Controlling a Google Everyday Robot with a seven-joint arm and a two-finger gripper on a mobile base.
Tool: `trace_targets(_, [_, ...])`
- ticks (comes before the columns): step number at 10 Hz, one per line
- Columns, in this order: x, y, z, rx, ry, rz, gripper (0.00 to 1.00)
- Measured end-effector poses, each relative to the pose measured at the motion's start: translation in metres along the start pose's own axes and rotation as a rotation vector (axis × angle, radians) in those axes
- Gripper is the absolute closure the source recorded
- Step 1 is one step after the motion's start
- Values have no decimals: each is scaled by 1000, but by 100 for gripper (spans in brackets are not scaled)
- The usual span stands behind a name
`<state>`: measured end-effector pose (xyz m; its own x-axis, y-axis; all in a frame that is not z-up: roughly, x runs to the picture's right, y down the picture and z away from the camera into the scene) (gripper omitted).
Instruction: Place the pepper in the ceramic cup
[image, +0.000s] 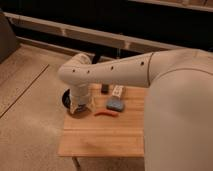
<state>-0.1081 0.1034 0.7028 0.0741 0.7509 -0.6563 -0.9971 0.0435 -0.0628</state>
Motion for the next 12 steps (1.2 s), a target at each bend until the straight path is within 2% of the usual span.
trace_targets(9, [0,0,0,0,-1,0,35])
trace_targets(11, [-11,2,-5,-6,-44,3,35])
trace_targets(12, [-25,2,-10,-6,-93,7,35])
